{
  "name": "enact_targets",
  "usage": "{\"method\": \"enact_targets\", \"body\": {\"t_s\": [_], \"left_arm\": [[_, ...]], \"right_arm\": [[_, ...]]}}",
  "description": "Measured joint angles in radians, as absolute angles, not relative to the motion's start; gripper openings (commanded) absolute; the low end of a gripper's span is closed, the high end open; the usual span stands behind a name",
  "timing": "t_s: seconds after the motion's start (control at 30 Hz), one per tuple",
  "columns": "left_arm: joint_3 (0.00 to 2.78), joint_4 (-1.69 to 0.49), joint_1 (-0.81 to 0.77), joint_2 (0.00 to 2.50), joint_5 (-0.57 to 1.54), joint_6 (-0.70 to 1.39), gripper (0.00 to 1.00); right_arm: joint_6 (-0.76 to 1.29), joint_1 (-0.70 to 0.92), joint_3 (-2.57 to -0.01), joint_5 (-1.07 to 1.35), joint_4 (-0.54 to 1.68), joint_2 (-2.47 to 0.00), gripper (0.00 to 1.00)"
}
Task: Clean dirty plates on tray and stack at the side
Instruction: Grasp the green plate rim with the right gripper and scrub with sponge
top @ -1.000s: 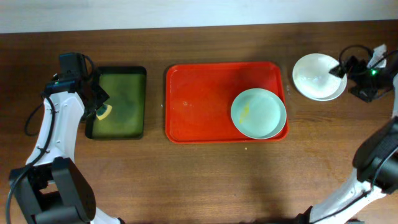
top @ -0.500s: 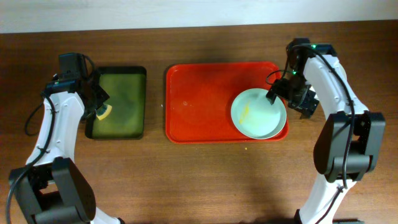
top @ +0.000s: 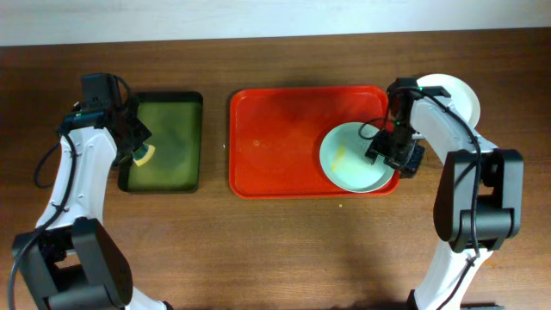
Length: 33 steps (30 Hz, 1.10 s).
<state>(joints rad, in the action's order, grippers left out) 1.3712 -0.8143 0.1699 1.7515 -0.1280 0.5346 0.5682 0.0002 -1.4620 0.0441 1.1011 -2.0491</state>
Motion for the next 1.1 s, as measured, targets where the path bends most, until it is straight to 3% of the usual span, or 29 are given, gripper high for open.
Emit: {"method": "enact_targets", "body": {"t_s": [0.13,0.17,0.23,0.27,0.33,0.4,0.5,0.8,0.87,1.0,1.1], "left_arm": [[1.371,-0.815,0.170,1.752,-0.128,0.535,0.00],[1.371,-0.815,0.170,1.752,-0.128,0.535,0.00],[1.371,-0.815,0.170,1.752,-0.128,0.535,0.00],[1.371,-0.815,0.170,1.752,-0.128,0.535,0.00],[1.371,-0.814,0.170,1.752,-0.128,0.535,0.00],[1.371,-0.814,0.170,1.752,-0.128,0.535,0.00],[1.371,-0.815,0.170,1.752,-0.128,0.535,0.00],[1.371,-0.815,0.170,1.752,-0.128,0.535,0.00],[1.371,-0.815,0.170,1.752,-0.128,0.535,0.00],[1.371,-0.815,0.170,1.752,-0.128,0.535,0.00],[1.371,-0.815,0.170,1.752,-0.128,0.535,0.00]], "right_arm": [[0.541,0.000,-1.444,0.073,1.048,-2.049,0.56],[0.540,0.000,-1.433,0.073,1.037,-2.049,0.53],[0.538,0.000,-1.411,0.077,1.026,-2.049,0.35],[0.527,0.000,-1.410,0.087,1.018,-2.049,0.34],[0.482,0.004,-1.407,0.123,0.978,-2.049,0.35],[0.419,0.023,-1.406,0.197,0.882,-2.049,0.46],[0.328,0.081,-1.409,0.299,0.784,-2.049,0.53],[0.099,0.111,-1.430,0.189,0.664,-2.049,0.56],[0.049,0.111,-1.430,0.181,0.620,-2.050,0.45],[0.006,0.111,-1.430,0.180,0.592,-2.075,0.44],[-0.009,0.111,-1.438,0.181,0.581,-2.098,0.29]]}}
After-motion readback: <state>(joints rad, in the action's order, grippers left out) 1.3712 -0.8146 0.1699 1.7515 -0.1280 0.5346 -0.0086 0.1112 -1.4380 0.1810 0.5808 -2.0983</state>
